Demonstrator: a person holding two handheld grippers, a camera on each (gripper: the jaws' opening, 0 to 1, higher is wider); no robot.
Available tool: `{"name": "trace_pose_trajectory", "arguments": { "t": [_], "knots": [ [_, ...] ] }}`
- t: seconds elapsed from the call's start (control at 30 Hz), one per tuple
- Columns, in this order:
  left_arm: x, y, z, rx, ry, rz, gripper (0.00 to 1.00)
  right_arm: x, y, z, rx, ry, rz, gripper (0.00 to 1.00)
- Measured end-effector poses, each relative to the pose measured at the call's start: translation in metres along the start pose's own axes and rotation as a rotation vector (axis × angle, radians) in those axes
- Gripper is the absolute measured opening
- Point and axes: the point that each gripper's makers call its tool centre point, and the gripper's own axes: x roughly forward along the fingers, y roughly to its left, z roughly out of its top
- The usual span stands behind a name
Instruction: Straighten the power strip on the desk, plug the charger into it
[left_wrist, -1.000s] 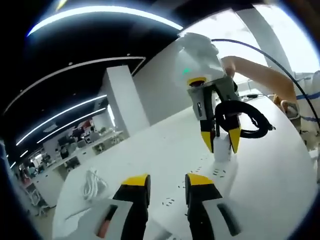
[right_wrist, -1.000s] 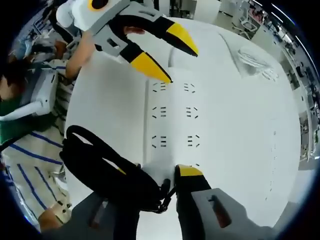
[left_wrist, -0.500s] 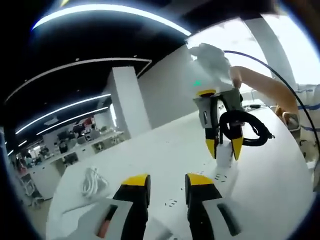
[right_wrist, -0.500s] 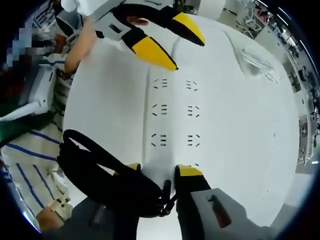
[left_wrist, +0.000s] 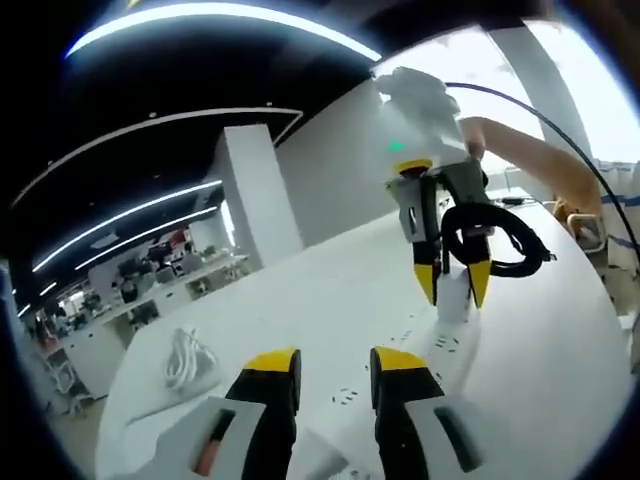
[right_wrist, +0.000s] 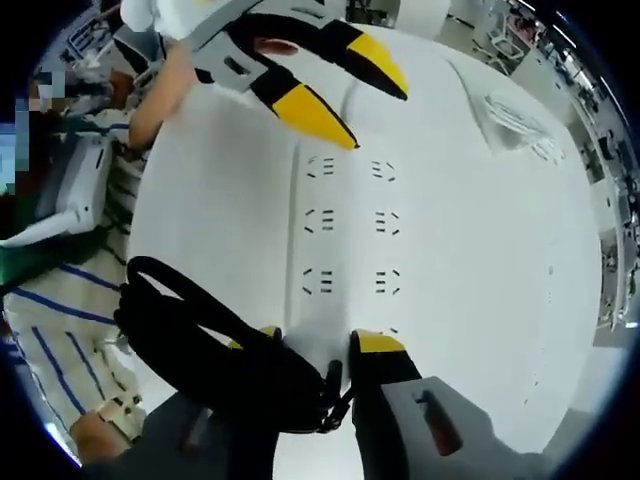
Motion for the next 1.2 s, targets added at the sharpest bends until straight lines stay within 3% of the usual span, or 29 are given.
{"name": "trace_pose_trajectory", "arguments": {
  "t": [0.2, 0.4, 0.6, 0.87, 1.1, 1.2],
  "knots": [
    [-0.001, 0.000, 0.004, 0.019, -0.005, -0.001, 0.27, -0.002, -0.002, -0.001, -0.003, -0.043, -0.001, 0.24],
    [-0.002, -0.004, 0.008, 0.013, -0.020, -0.018, 0.27, 0.002, 0.000, 0.002, -0.010, 0.010, -0.010, 0.24],
    [-0.002, -0.006, 0.008, 0.025, -0.016, -0.021, 0.27, 0.000, 0.001, -0.002, -0.018, -0.094, -0.017, 0.24],
    [-0.001, -0.012, 0.009, 0.029, -0.019, -0.029, 0.27, 0.004, 0.004, 0.001, -0.037, -0.028, -0.044, 0.24],
    [0.000, -0.013, 0.008, 0.026, -0.014, -0.034, 0.27, 0.006, 0.005, 0.000, -0.045, -0.017, -0.068, 0.24],
    [-0.001, -0.013, 0.007, 0.020, -0.015, -0.035, 0.27, 0.004, 0.004, -0.001, -0.051, -0.043, -0.079, 0.24]
  ]
}}
